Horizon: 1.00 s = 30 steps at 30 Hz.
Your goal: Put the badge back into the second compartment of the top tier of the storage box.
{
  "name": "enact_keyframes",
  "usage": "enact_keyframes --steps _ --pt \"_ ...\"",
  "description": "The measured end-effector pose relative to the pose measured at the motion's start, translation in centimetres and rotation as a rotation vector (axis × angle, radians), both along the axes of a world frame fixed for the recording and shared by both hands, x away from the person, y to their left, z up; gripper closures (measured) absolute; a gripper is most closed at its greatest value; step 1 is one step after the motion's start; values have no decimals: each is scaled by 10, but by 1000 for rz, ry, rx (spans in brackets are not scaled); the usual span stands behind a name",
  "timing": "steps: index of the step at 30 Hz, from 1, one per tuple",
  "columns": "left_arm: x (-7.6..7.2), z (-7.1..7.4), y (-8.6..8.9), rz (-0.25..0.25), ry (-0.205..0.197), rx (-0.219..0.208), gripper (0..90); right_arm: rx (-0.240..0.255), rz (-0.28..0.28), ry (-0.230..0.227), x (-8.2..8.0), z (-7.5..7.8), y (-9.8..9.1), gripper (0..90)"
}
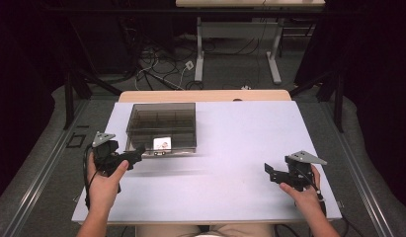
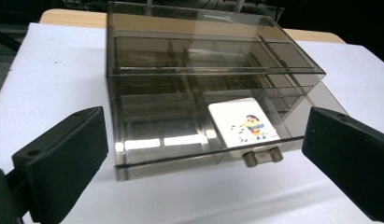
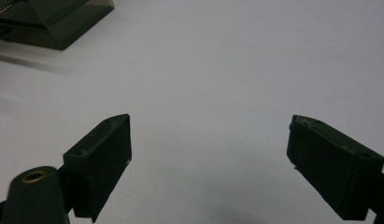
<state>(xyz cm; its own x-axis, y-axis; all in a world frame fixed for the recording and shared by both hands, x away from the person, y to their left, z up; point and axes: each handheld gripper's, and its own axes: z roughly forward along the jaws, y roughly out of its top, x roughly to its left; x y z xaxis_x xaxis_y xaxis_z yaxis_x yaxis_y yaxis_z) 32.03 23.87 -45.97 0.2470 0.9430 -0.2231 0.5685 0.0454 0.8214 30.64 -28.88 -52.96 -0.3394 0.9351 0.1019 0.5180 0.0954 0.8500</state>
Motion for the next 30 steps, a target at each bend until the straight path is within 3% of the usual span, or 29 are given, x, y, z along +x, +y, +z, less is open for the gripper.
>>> enact_keyframes --steps 10,16,23,30 --pt "-15 -20 23 29 1 8 9 -7 5 -2 0 1 -1 139" --pt "-24 -33 37 52 -12 -9 9 -5 3 1 0 0 -2 139" --pt "-31 -44 45 56 -44 13 6 -7 11 -1 1 -1 -2 139" --pt "-31 -53 48 66 -47 42 7 -4 10 10 1 -2 -1 139"
